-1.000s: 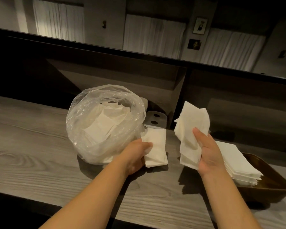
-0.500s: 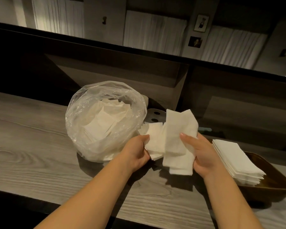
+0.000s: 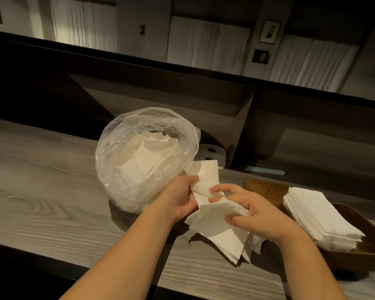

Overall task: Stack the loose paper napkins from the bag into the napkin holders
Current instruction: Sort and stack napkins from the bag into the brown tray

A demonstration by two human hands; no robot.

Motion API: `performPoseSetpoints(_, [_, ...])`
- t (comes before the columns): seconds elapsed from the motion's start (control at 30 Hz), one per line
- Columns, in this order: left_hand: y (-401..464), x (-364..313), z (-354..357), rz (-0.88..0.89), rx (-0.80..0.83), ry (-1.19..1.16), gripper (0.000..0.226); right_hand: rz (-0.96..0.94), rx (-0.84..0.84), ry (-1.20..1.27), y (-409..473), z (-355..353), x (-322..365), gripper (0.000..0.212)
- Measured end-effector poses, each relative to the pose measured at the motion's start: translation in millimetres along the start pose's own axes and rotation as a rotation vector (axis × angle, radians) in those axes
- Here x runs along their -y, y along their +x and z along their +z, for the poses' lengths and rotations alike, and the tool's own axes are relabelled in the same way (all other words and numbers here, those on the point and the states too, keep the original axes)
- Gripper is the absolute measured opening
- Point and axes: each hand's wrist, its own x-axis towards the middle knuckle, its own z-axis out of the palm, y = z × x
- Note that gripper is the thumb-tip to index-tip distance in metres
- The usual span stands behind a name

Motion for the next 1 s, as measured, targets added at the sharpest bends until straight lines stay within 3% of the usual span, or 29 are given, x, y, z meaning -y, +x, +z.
performPoseSetpoints(0.27, [-2.0, 1.8, 0.1, 0.008, -0.005, 0.078, 0.036, 0.017, -0.042, -0.043, -1.3, 1.4, 3.5, 0.039])
performPoseSetpoints(0.43, [0.8, 3.4, -1.9, -0.018, -0.004, 0.057, 0.05, 0.021, -0.035, -0.053, -2.4, 2.8, 3.0, 0.037])
performPoseSetpoints(0.57, [1.5, 3.4, -1.4, -0.008, -0.002, 0.052, 0.05, 0.008, -0.048, -0.057, -3.3, 3.2, 7.2, 0.043])
performPoseSetpoints(0.63, [1.9, 2.4, -0.8, 0.014, -0.006, 0.053, 0.045, 0.015, -0.064, -0.005, -6.8, -0.4, 7.8, 0.04])
performPoseSetpoints(0.73, [3.3, -0.4, -0.2, 0.024, 0.023, 0.023, 0.036, 0.03, -0.169, 0.259, -17.5, -9.6, 8.7, 0.023])
performPoseSetpoints(0.83, [8.8, -1.8, -2.7, 0.034, 0.005, -0.025, 0.03, -0.017, -0.129, 0.462, -25.9, -16.8, 8.8, 0.031])
performPoseSetpoints(0.93, [8.0, 1.5, -5.3, -0.005, -0.019, 0.051, 0.036, 0.082, -0.107, 0.484, -21.2, -15.7, 8.3, 0.024])
performPoseSetpoints(1.0, [7.9, 3.2, -5.8, -0.022, -0.029, 0.148, 0.034, 0.191, -0.192, 0.415, -12.6, -11.4, 5.0, 0.016])
